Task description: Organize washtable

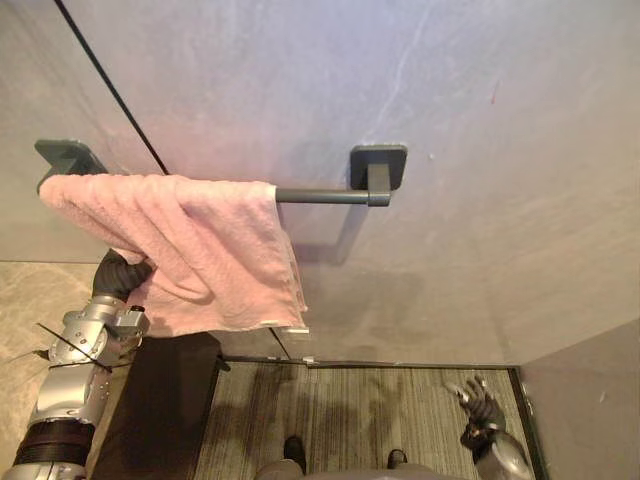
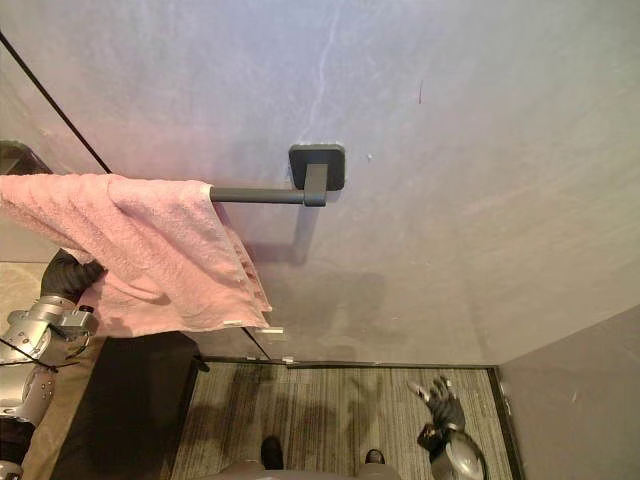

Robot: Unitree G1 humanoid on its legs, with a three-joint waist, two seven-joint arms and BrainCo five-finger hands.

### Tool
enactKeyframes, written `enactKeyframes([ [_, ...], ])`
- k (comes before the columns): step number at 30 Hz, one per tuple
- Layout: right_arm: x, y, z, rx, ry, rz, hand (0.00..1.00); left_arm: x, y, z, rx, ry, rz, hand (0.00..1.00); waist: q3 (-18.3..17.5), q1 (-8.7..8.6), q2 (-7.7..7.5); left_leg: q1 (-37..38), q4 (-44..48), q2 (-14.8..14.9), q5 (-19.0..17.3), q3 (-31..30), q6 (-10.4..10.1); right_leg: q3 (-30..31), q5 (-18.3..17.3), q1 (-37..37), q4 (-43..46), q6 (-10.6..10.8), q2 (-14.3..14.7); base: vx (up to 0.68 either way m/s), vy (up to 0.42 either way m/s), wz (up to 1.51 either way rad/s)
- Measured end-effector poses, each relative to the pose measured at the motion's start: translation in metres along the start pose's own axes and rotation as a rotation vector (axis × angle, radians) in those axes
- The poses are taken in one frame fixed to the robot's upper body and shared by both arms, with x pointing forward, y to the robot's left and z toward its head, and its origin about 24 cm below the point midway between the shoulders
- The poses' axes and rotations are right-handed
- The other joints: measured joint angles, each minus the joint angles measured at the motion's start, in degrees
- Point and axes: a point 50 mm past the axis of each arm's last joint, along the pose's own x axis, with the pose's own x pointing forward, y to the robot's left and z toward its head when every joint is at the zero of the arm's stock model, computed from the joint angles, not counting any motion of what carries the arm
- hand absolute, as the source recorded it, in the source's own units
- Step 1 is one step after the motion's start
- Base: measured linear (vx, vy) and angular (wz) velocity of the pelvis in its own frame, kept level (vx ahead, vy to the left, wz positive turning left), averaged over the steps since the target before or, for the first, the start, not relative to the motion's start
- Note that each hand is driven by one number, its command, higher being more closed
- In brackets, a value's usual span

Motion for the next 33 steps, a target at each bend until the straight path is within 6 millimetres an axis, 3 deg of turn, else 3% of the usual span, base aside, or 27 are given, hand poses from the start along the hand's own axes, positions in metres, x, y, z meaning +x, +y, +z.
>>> enactKeyframes([
  [4, 0.000, 0.043, 0.063, -0.105, -0.252, 0.238, 0.00, 0.000, 0.001, 0.001, 0.025, 0.001, -0.001, 1.00, -0.05, 0.44, -0.08, -0.03, 0.02, 0.31, 0.05, 1.62, 0.01, 1.98, 1.03, -0.82, -0.03, 0.06, 0.37, -0.06, -0.010, -0.22],
  [6, -0.011, 0.077, 0.104, -0.200, -0.409, 0.455, 0.00, 0.003, 0.006, 0.009, 0.095, 0.012, -0.029, 1.00, -0.28, 0.37, -0.57, -0.23, 0.00, 0.62, 0.30, 1.99, 0.07, 2.67, 1.66, -1.37, -0.04, 0.02, 0.71, -0.08, -0.021, -0.14],
  [9, -0.024, 0.102, 0.127, -0.260, -0.490, 0.633, 0.00, 0.010, 0.007, 0.018, 0.144, 0.010, -0.065, 1.00, -0.58, 0.45, -1.08, -0.53, -0.06, 0.81, 0.59, 1.89, 0.00, 2.69, 1.93, -1.72, -0.03, 0.07, 0.86, -0.10, -0.025, -0.01],
  [11, -0.036, 0.133, 0.141, -0.299, -0.524, 0.846, 0.00, 0.017, 0.005, 0.027, 0.177, -0.005, -0.093, 1.00, -0.88, 0.51, -1.56, -0.75, -0.34, 0.97, 0.91, 1.68, 0.01, 2.67, 2.27, -1.76, -0.02, 0.24, 1.01, -0.07, -0.016, 0.02],
  [17, -0.051, 0.198, 0.167, -0.374, -0.550, 1.166, 0.00, 0.040, -0.004, 0.058, 0.223, -0.094, -0.158, 1.00, -1.26, 1.91, -2.18, -2.26, -0.35, 1.00, 2.50, 1.14, 0.51, 2.42, 3.59, -2.83, -0.17, 0.19, 1.08, -0.07, 0.000, 0.04],
  [24, -0.036, 0.232, 0.176, -0.420, -0.522, 1.157, 0.00, 0.049, -0.016, 0.065, 0.180, -0.130, -0.173, 1.00, -1.33, 2.24, -2.28, -3.70, -0.37, 1.22, 3.70, 0.17, 0.80, 1.77, 4.49, -3.76, -0.31, -0.03, 1.30, -0.04, 0.002, 0.06],
  [31, -0.037, 0.278, 0.171, -0.365, -0.498, 1.155, 0.00, 0.052, -0.035, 0.052, 0.062, -0.123, -0.170, 1.00, -1.35, 3.25, -2.24, -4.18, -0.37, 2.01, 4.77, -0.93, 0.51, 0.75, 4.96, -3.62, -0.43, -0.56, 2.15, -0.04, -0.012, 0.07],
  [32, -0.039, 0.285, 0.170, -0.360, -0.504, 1.154, 1.00, 0.052, -0.037, 0.050, 0.048, -0.123, -0.170, 1.00, -1.35, 3.37, -2.23, -4.22, -0.38, 2.13, 4.91, -1.10, 0.38, 0.67, 4.98, -3.59, -0.44, -0.58, 2.26, -0.05, -0.005, 0.06],
  [33, -0.041, 0.292, 0.169, -0.358, -0.509, 1.149, 1.00, 0.052, -0.038, 0.049, 0.041, -0.122, -0.171, 1.00, -1.36, 3.35, -2.22, -4.34, -0.38, 2.21, 5.02, -1.31, 0.31, 0.50, 5.01, -3.59, -0.45, -0.62, 2.33, -0.06, -0.004, 0.06],
])
